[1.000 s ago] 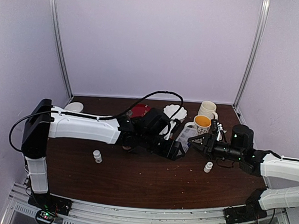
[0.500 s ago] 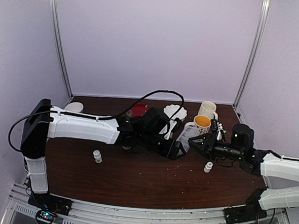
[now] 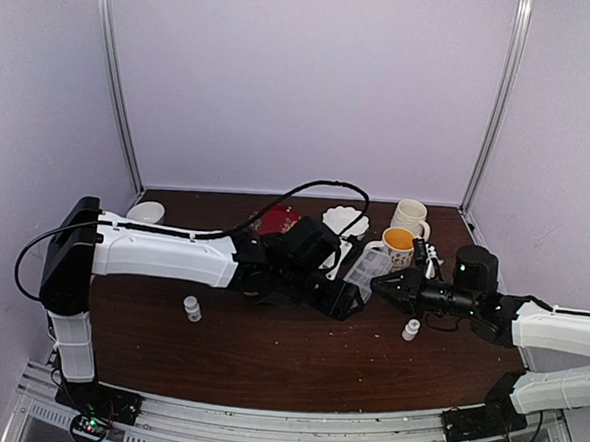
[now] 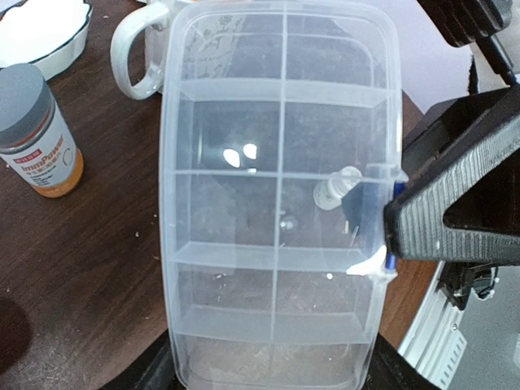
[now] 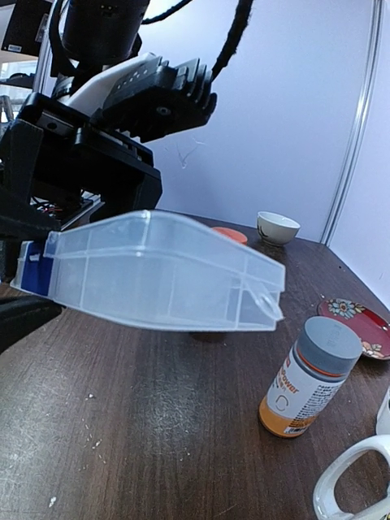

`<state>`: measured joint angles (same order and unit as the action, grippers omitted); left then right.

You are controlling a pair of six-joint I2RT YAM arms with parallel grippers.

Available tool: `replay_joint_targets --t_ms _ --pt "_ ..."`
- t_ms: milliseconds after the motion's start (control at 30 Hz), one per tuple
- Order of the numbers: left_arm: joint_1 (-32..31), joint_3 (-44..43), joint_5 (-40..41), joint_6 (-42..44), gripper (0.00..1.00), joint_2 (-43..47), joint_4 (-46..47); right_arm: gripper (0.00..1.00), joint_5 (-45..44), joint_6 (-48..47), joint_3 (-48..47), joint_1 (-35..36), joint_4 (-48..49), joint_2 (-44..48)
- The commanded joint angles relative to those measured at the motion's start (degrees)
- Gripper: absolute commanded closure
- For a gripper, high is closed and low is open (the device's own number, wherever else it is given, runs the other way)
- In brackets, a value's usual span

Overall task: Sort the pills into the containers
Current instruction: Open the lid of the pill container.

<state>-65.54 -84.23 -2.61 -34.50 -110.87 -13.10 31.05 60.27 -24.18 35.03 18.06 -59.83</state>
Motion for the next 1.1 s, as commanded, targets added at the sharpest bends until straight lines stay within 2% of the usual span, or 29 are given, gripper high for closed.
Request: replay_joint_targets --t_ms 0,133,467,733,800,867,933,1067 --pt "-1.83 -3.66 9.28 4.03 0.43 1.06 -5.07 0.79 0.68 0.20 -1.83 0.48 1.05 -0.42" --pt "-3.61 -5.77 17.25 5.38 0.45 0.47 -8.36 0.79 0.29 0.20 -1.54 0.48 0.68 -1.18" --pt "-10.04 -12.99 43.43 8.58 0.46 -2.77 -17.78 0.76 -1.07 1.49 0.27 0.57 2.97 -2.73" --pt "-11.00 -15.84 50.82 7.85 0.46 -4.86 -22.57 0.67 -1.58 2.52 1.45 0.57 5.22 -3.35" --pt "-11.03 -15.82 51.14 7.66 0.46 -4.95 -22.67 0.64 -1.49 2.80 1.87 0.57 5.92 -3.36" --pt "-10.79 -15.63 48.94 6.92 0.45 -4.92 -22.62 0.53 -1.39 3.05 2.39 0.56 7.41 -3.27" --pt "-9.68 -14.80 40.69 7.34 0.45 -4.50 -20.21 0.40 -0.92 3.16 3.44 0.53 10.64 -3.05" --pt "-7.40 -9.45 22.68 6.23 0.45 -1.96 -10.84 0.28 1.21 1.66 4.52 0.57 17.62 -2.27"
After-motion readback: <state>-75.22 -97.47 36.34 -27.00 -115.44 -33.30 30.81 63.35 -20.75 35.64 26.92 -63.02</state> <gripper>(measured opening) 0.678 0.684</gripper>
